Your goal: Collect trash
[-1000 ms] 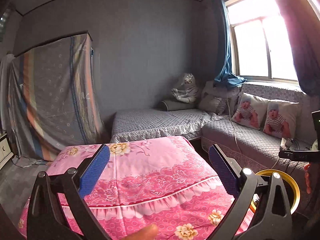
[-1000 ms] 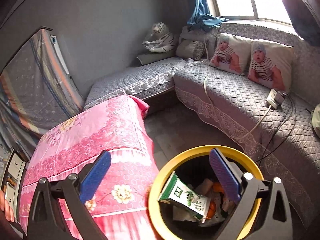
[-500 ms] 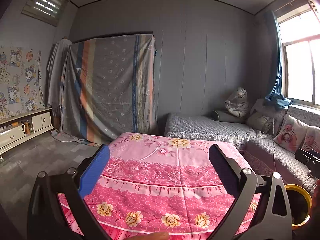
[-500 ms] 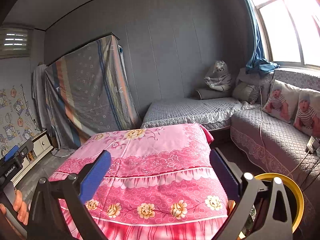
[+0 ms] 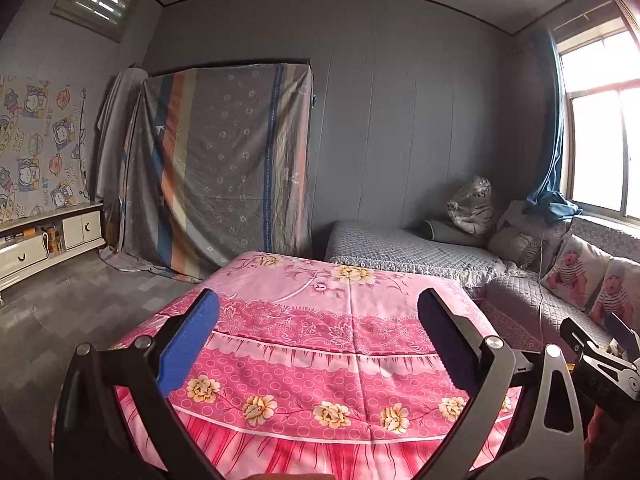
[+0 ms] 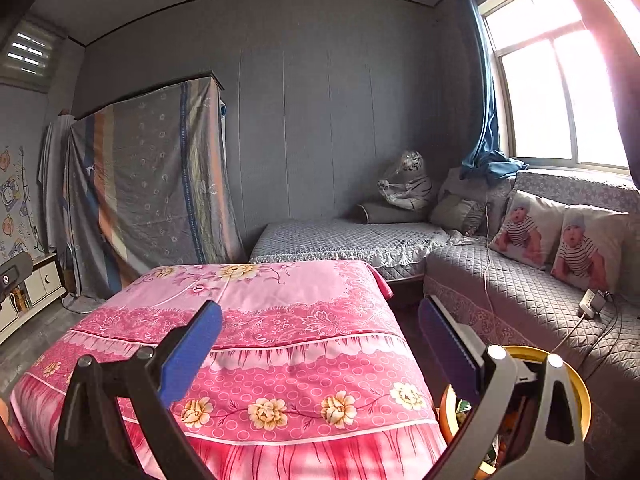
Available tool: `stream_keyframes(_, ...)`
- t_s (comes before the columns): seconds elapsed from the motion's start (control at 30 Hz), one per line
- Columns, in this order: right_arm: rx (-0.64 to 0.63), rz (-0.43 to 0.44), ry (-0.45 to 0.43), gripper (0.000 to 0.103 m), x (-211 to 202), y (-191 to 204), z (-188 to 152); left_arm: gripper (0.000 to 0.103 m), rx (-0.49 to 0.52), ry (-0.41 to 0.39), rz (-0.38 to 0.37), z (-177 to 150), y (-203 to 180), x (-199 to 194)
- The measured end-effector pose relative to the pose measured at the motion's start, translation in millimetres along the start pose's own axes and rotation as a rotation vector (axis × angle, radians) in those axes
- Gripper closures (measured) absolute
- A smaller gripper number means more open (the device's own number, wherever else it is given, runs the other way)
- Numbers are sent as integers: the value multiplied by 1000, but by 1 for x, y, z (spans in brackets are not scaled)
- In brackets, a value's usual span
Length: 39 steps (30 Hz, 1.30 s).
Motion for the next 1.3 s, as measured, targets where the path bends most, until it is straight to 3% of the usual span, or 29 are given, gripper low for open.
stream_keyframes(1.3, -16, -11, 16, 8, 4, 8, -6, 8, 10, 9, 1, -10, -5, 6)
Point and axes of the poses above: each gripper's, at about its wrist camera, not at the fingertips, and x roughly the way its jaws point, y to its left, z to its top, the point moved 7 cm from there along x, roughly the way its jaws point, and after that the axes turned 5 degrees about -x, right-handed, at the moved point
